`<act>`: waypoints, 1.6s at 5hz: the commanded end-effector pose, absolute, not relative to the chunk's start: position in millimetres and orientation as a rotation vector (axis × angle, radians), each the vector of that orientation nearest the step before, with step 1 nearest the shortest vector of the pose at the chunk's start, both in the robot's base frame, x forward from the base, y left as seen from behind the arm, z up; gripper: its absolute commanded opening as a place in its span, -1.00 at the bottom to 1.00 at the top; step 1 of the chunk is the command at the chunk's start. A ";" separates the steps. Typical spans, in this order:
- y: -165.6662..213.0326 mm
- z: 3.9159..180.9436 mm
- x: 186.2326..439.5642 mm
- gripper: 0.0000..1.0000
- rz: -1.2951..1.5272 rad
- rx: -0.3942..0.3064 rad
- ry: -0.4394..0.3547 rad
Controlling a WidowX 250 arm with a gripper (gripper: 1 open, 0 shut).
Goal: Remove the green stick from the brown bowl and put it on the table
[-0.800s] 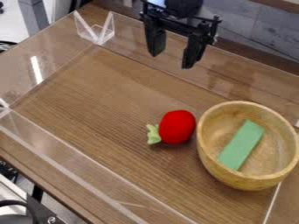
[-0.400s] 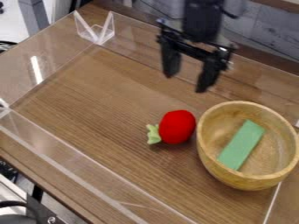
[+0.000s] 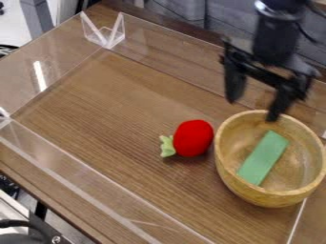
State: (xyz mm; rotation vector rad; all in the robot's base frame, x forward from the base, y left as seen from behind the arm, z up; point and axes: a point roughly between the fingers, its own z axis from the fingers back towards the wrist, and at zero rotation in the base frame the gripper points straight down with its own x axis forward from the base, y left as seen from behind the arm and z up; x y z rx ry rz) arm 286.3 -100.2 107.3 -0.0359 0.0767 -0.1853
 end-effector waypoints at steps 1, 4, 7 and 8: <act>-112.7 98.7 285.6 1.00 -0.176 -0.048 0.031; -111.6 69.1 297.7 1.00 -0.256 -0.053 -0.090; -118.4 82.7 296.5 1.00 -0.293 -0.055 -0.209; -119.6 83.3 295.9 1.00 -0.297 -0.057 -0.233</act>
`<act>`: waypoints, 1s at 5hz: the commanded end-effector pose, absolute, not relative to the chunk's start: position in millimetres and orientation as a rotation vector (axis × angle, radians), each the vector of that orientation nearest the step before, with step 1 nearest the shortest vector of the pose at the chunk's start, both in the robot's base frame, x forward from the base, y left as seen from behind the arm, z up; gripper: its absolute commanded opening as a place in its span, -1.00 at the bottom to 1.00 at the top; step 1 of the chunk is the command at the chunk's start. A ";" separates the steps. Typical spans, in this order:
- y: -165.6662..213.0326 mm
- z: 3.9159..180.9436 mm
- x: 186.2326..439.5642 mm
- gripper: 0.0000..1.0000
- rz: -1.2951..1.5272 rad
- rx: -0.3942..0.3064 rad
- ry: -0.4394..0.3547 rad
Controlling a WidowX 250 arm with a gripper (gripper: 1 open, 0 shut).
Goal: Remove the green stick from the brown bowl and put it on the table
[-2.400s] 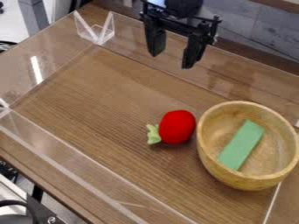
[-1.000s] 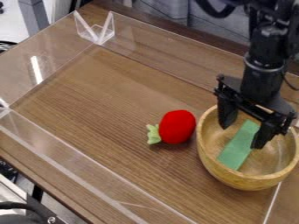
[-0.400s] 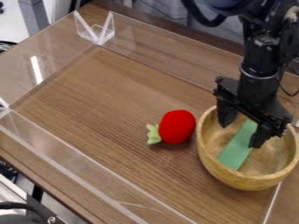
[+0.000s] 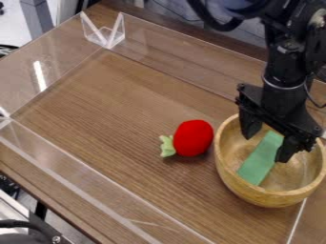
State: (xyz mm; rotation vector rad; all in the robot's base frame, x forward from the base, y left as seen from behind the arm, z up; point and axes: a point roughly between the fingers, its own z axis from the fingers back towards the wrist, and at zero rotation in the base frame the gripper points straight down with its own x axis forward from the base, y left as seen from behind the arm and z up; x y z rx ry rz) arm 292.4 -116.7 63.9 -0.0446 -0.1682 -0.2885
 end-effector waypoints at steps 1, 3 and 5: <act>-115.0 96.5 306.5 1.00 -0.311 -0.054 -0.250; -111.7 100.1 310.6 1.00 -0.295 -0.062 -0.255; -124.6 87.3 306.1 1.00 -0.225 -0.067 -0.240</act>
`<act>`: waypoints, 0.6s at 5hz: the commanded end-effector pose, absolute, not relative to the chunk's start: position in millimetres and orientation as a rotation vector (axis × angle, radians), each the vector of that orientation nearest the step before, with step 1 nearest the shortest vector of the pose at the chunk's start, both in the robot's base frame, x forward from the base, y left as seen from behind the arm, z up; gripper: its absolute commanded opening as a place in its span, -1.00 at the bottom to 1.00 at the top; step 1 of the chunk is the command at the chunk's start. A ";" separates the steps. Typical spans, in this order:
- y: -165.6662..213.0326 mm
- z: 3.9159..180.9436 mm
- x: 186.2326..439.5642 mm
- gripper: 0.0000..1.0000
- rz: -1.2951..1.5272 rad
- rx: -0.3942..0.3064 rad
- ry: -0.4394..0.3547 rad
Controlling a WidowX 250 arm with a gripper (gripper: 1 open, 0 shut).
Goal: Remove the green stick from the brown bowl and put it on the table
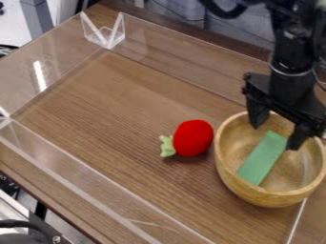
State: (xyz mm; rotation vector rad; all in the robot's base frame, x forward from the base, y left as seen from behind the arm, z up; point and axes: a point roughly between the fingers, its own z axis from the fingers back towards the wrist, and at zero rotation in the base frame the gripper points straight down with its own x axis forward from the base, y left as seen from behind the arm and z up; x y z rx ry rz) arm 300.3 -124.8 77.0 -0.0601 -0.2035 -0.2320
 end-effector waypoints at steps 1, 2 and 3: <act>-131.0 79.9 307.4 1.00 -0.174 -0.059 -0.226; -116.4 78.1 312.3 1.00 -0.162 -0.053 -0.235; -102.0 78.2 314.9 1.00 -0.152 -0.053 -0.242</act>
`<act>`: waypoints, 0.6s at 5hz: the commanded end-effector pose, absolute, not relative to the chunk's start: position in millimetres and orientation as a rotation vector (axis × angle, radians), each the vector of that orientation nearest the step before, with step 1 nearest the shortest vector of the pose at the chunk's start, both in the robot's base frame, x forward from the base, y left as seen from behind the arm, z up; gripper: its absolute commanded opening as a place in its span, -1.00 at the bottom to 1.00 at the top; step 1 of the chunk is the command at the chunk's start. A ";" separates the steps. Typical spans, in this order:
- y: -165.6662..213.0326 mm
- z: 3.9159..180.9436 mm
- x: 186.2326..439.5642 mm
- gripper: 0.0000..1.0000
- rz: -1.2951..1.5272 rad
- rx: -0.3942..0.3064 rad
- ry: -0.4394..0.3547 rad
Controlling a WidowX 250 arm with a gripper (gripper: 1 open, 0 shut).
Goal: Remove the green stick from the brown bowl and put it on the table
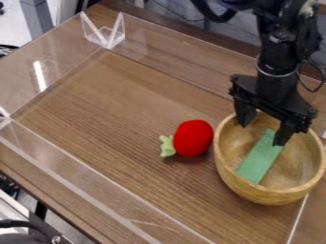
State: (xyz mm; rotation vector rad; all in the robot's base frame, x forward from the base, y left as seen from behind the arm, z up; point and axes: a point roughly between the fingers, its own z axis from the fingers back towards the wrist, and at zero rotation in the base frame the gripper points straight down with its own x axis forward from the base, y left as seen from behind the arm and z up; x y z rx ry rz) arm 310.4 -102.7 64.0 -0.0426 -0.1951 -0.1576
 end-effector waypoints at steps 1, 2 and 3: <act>-106.3 71.8 309.8 1.00 -0.113 -0.052 -0.209; -114.9 62.1 305.3 -1.00 -0.141 -0.056 -0.176; -123.3 51.7 300.8 -1.00 -0.171 -0.055 -0.148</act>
